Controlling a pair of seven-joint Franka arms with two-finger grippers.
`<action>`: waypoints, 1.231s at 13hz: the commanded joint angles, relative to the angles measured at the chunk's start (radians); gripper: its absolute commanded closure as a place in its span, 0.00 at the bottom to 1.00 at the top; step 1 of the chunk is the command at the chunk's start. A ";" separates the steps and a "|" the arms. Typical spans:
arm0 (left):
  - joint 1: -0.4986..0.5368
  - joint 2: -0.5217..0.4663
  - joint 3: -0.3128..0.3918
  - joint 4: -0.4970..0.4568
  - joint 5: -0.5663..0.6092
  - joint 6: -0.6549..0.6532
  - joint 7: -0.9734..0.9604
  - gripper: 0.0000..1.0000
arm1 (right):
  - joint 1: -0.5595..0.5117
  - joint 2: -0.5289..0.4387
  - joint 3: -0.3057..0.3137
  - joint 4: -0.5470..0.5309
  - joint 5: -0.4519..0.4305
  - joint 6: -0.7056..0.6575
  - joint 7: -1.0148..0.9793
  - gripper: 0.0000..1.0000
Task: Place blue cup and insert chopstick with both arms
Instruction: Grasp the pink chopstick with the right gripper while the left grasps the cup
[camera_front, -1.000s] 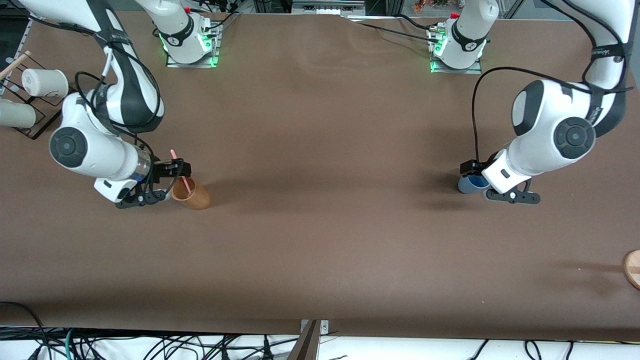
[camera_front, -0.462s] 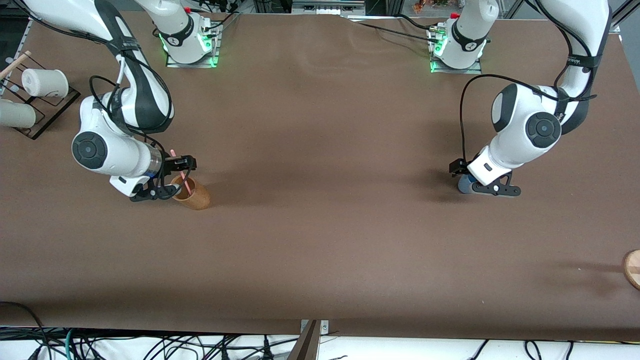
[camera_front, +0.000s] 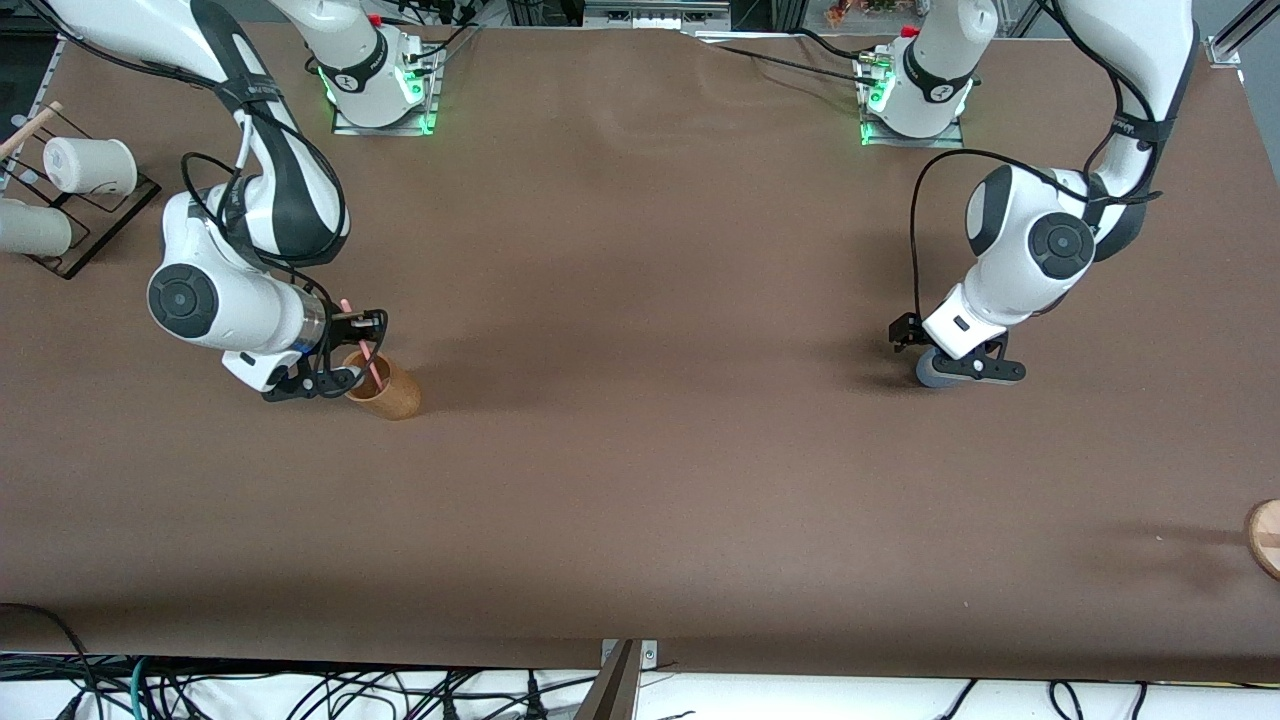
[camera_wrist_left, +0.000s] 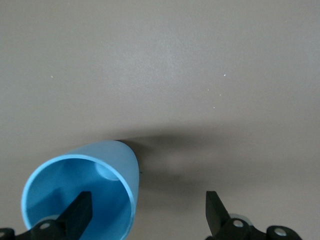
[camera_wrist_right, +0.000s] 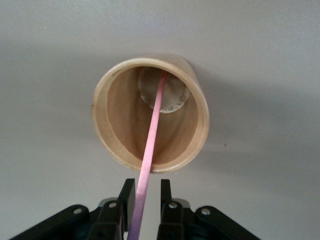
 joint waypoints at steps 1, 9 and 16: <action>-0.003 0.008 0.005 -0.027 -0.001 0.058 0.000 0.13 | -0.005 -0.031 0.007 -0.029 0.000 0.004 0.008 0.92; 0.014 0.008 0.017 -0.017 -0.002 0.045 -0.026 1.00 | -0.006 -0.086 0.009 -0.012 0.011 -0.005 -0.005 1.00; -0.183 0.102 -0.026 0.361 -0.004 -0.265 -0.399 1.00 | -0.008 -0.224 0.036 0.098 0.049 -0.247 -0.004 1.00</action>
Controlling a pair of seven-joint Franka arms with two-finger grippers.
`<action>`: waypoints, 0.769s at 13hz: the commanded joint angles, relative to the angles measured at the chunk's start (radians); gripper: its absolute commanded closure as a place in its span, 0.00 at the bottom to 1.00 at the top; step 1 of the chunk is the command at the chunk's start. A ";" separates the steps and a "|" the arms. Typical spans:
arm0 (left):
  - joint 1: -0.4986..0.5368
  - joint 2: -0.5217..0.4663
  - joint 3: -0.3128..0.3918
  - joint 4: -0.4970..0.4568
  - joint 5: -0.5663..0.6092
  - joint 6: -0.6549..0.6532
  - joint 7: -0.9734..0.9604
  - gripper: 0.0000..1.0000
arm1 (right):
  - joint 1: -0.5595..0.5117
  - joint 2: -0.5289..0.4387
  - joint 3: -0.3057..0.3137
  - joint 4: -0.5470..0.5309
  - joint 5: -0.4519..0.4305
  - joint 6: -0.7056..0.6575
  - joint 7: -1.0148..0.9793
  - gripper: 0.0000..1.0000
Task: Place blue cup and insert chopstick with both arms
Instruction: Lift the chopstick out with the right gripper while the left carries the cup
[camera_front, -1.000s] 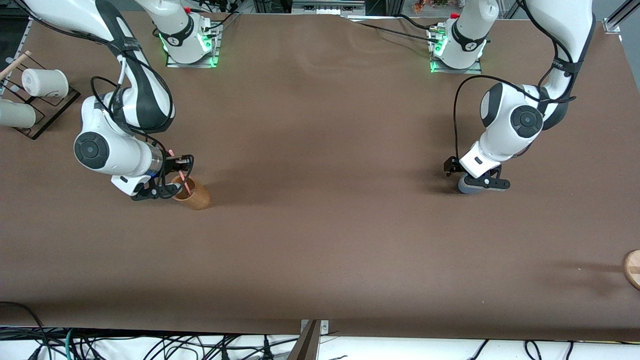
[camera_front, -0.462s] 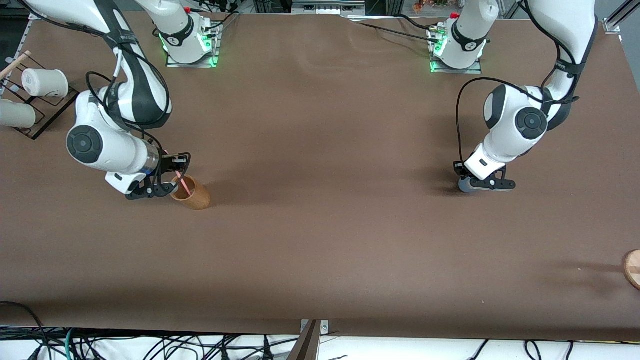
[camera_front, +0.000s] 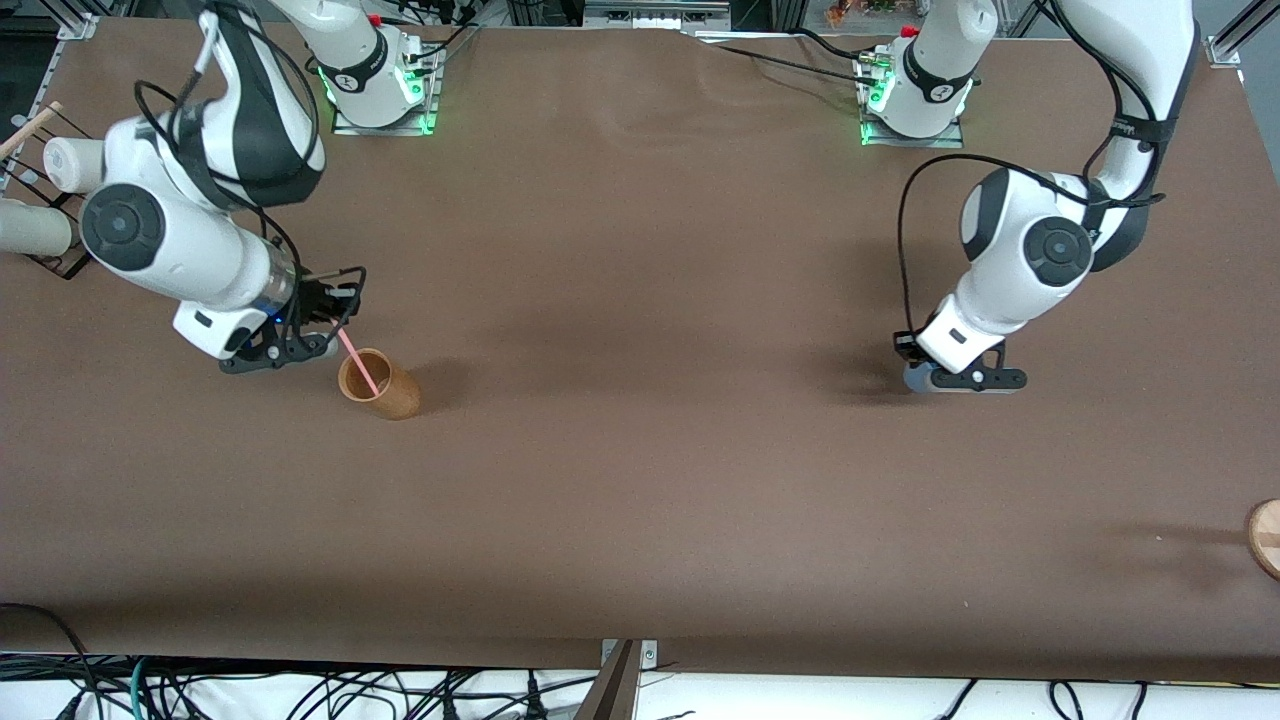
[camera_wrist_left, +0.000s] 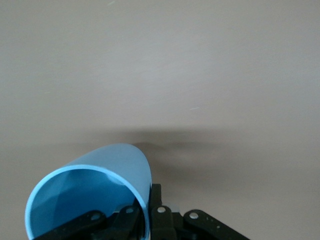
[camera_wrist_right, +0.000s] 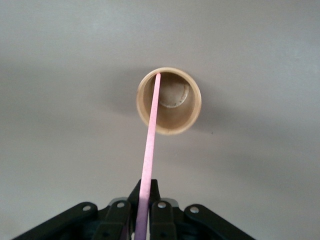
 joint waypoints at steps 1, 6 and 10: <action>-0.179 0.140 0.003 0.269 -0.002 -0.152 -0.298 1.00 | -0.008 -0.044 0.008 0.067 0.047 -0.124 -0.003 1.00; -0.377 0.397 0.003 0.647 -0.004 -0.248 -0.724 1.00 | -0.008 -0.066 0.008 0.168 0.047 -0.271 -0.002 1.00; -0.434 0.510 0.003 0.766 -0.002 -0.245 -0.879 1.00 | 0.010 -0.042 0.051 0.182 0.047 -0.258 0.057 1.00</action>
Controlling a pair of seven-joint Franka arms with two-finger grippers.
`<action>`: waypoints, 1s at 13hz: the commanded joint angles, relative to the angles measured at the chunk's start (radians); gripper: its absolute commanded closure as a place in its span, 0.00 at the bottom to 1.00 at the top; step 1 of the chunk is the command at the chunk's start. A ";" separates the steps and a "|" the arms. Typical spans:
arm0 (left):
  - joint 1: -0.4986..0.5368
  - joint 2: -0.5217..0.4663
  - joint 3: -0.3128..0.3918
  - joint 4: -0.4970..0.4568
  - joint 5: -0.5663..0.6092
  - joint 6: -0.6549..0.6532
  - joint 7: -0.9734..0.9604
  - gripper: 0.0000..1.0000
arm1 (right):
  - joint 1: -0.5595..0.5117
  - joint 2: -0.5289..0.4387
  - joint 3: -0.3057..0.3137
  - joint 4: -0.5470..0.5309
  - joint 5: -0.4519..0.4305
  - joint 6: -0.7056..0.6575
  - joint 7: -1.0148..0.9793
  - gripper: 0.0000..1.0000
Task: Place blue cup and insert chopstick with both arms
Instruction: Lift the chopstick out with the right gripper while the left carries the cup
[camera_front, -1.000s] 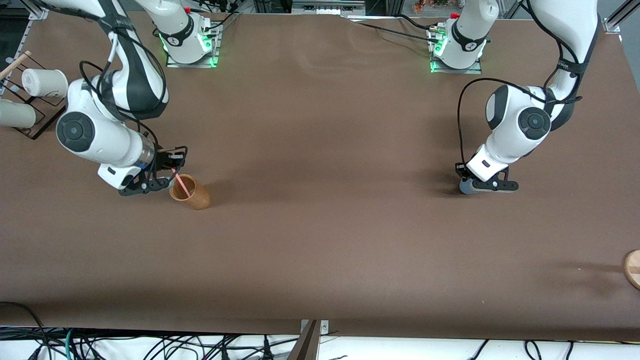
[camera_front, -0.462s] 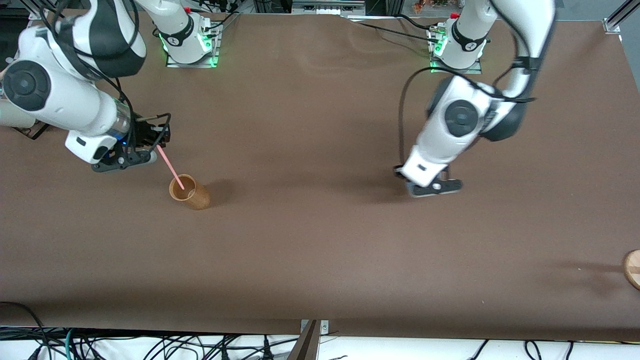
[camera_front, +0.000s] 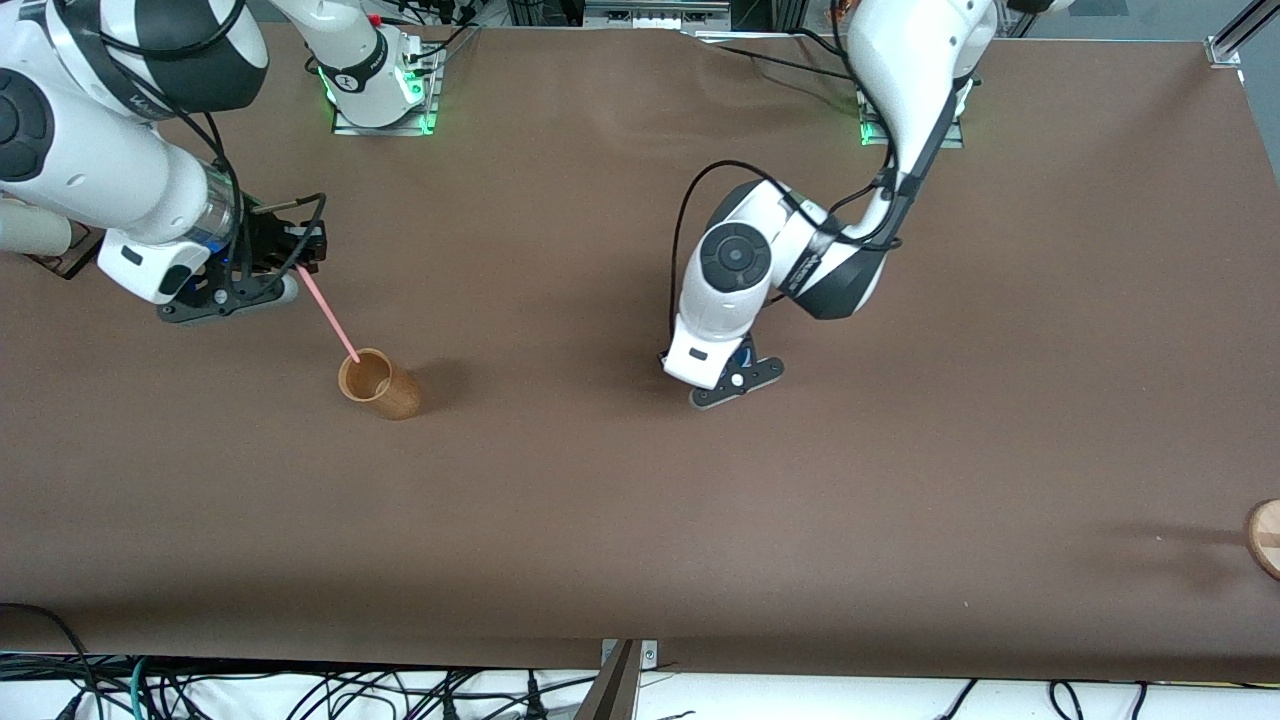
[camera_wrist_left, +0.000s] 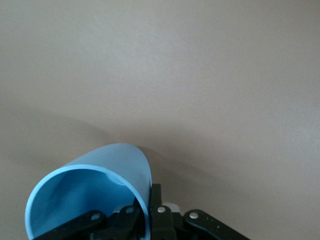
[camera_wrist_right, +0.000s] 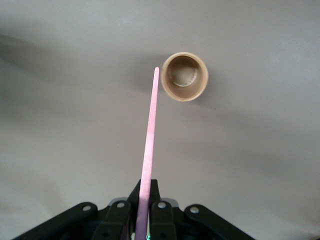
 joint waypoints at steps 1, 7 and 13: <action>-0.032 0.088 0.014 0.124 -0.001 -0.037 -0.101 1.00 | 0.030 0.040 0.021 0.056 0.011 -0.017 0.077 1.00; -0.038 0.121 0.014 0.152 0.000 -0.031 -0.172 0.56 | 0.125 0.141 0.021 0.119 0.003 -0.011 0.219 1.00; -0.002 0.037 0.009 0.152 -0.067 -0.098 -0.150 0.00 | 0.234 0.234 0.023 0.226 0.008 -0.022 0.435 1.00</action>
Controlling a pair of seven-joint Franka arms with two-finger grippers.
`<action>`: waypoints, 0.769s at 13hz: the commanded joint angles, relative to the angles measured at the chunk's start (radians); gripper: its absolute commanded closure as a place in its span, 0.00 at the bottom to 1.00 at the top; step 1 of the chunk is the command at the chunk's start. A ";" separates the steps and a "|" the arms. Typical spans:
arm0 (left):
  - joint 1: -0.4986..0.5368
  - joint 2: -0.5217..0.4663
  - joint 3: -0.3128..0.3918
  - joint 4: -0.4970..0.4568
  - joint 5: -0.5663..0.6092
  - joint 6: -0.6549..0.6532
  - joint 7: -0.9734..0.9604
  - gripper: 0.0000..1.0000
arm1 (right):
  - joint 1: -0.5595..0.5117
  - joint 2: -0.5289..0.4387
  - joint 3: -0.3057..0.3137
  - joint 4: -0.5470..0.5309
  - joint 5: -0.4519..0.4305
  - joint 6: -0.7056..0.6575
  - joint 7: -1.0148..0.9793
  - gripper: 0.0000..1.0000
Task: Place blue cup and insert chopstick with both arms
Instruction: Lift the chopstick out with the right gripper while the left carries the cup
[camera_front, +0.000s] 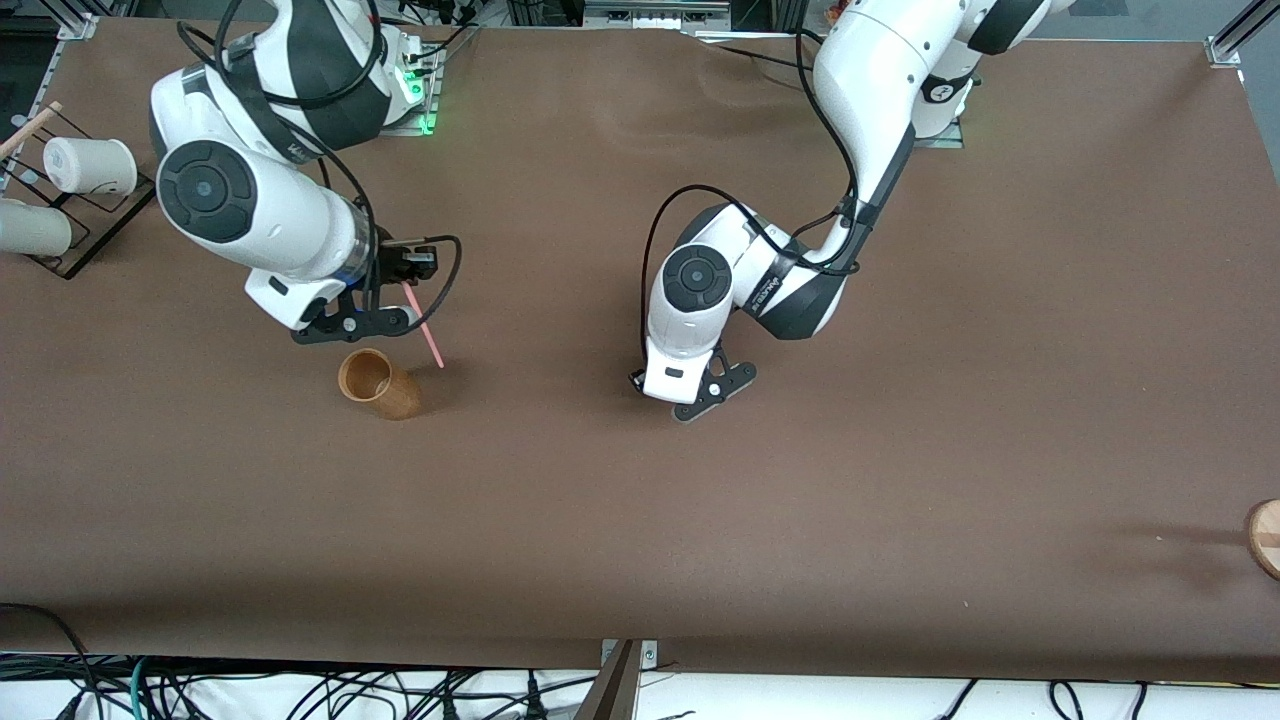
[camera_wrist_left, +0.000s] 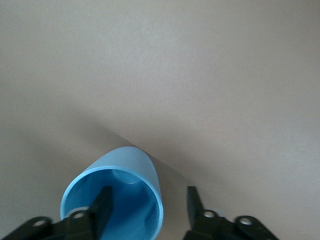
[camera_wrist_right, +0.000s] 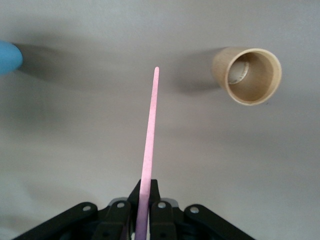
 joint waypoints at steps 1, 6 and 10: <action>0.027 -0.079 -0.002 0.012 -0.081 -0.133 0.063 0.00 | 0.090 0.065 0.002 0.101 0.007 -0.026 0.158 1.00; 0.267 -0.329 0.008 0.007 -0.154 -0.475 0.538 0.00 | 0.238 0.194 0.033 0.256 0.010 -0.020 0.474 1.00; 0.494 -0.467 0.070 -0.038 -0.146 -0.603 1.072 0.00 | 0.328 0.318 0.071 0.418 0.013 0.006 0.678 1.00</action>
